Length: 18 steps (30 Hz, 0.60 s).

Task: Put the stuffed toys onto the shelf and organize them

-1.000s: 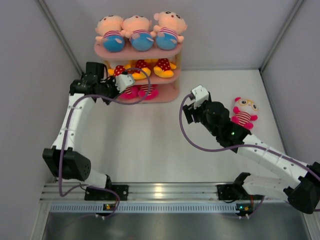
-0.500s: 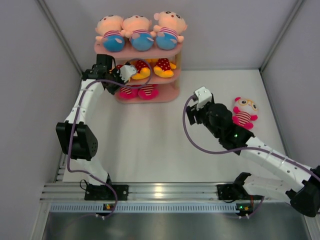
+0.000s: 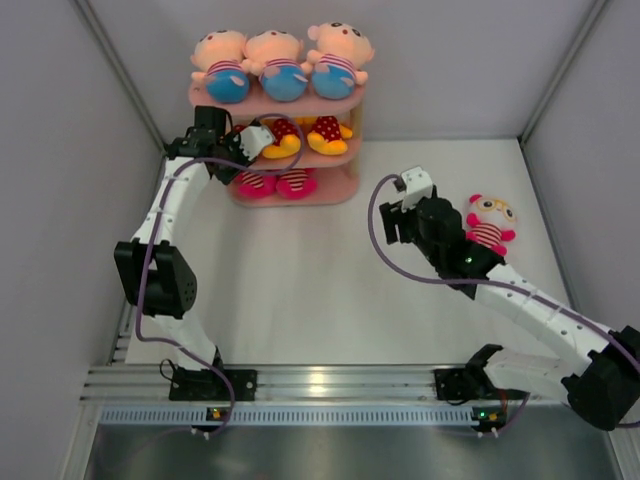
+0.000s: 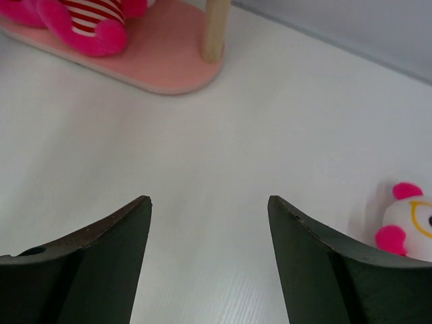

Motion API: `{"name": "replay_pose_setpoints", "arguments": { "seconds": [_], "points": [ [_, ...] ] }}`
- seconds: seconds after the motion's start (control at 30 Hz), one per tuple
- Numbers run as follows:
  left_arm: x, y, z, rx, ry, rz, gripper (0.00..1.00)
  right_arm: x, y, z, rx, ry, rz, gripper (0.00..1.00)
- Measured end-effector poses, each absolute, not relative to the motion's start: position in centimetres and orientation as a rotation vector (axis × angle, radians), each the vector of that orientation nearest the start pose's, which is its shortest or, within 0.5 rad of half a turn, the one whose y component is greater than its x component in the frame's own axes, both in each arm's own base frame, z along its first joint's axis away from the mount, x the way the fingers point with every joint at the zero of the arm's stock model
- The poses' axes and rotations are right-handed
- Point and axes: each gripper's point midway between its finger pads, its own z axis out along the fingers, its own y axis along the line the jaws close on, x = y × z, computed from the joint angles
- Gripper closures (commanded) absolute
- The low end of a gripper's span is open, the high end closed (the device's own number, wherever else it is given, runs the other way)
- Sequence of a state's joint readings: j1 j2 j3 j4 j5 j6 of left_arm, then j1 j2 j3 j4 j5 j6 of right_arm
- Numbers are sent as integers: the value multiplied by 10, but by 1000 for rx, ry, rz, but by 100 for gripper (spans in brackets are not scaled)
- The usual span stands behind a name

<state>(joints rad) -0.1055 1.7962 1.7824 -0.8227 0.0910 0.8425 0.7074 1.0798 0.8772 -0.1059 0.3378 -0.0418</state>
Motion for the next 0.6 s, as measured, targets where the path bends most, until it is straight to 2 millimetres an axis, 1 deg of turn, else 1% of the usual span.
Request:
{"name": "replay_pose_setpoints", "arguments": {
  "seconds": [0.07,0.13,0.17,0.2,0.23,0.27,0.3,0.33,0.37,0.43,0.53,0.6],
  "points": [
    [472,-36,222,1136,2130,224,57,325,171,228,-380,1880,120,29],
    [471,-39,220,1134,2130,202,48,335,140,213,-247,1962,96,29],
    [470,-41,219,1127,2123,190,36,339,121,208,-154,1995,80,29],
    [466,-42,217,1123,2122,175,31,343,100,203,-57,2023,68,28],
    [458,-44,215,1122,2121,159,24,343,89,200,13,2035,75,28],
    [448,-45,212,1125,2127,140,14,346,52,194,158,2044,25,26],
    [439,-46,211,1131,2125,125,11,345,26,188,266,2046,-4,25],
    [430,-48,213,1122,2124,112,9,341,7,182,345,2048,-22,25],
    [421,-49,216,1115,2118,102,8,336,-10,175,422,2049,-32,25],
    [404,-53,227,1100,2090,85,7,324,-41,162,578,2047,-34,25],
    [388,-59,245,1066,2046,67,7,312,-79,150,799,2009,-7,25],
    [381,-61,253,1035,2035,51,6,302,-102,141,945,1968,-12,26]
  ]
}}
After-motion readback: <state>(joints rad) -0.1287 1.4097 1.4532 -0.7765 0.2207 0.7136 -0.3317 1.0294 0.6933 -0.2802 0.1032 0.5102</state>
